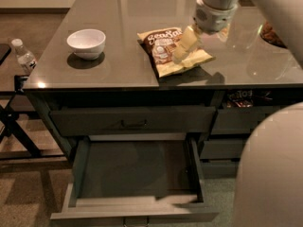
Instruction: Place brown chip bag into middle drawer
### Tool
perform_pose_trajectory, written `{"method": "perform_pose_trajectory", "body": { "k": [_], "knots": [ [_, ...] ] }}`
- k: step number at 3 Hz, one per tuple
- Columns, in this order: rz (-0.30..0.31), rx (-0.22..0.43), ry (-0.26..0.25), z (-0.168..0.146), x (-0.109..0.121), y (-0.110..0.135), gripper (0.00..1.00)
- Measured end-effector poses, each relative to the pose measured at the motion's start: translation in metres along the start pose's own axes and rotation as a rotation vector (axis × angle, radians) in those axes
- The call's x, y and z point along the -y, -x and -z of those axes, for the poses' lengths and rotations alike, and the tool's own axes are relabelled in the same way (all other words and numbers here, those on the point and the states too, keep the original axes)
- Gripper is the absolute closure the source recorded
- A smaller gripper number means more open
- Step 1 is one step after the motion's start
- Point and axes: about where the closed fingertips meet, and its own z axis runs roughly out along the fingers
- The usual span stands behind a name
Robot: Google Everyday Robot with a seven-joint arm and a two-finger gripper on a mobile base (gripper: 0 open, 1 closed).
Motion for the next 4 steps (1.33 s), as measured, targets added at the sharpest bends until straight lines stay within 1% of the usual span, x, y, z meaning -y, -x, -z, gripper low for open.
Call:
{"method": "perform_pose_trajectory", "body": {
  "k": [1,2,3,4],
  "knots": [
    [-0.002,0.028,-0.009,0.003,0.004,0.008,0.00],
    [0.000,0.052,0.002,0.000,0.004,0.014,0.00],
    [-0.005,0.064,-0.013,-0.005,0.005,0.033,0.00],
    [-0.009,0.045,-0.059,-0.014,0.010,0.066,0.00]
  ]
}}
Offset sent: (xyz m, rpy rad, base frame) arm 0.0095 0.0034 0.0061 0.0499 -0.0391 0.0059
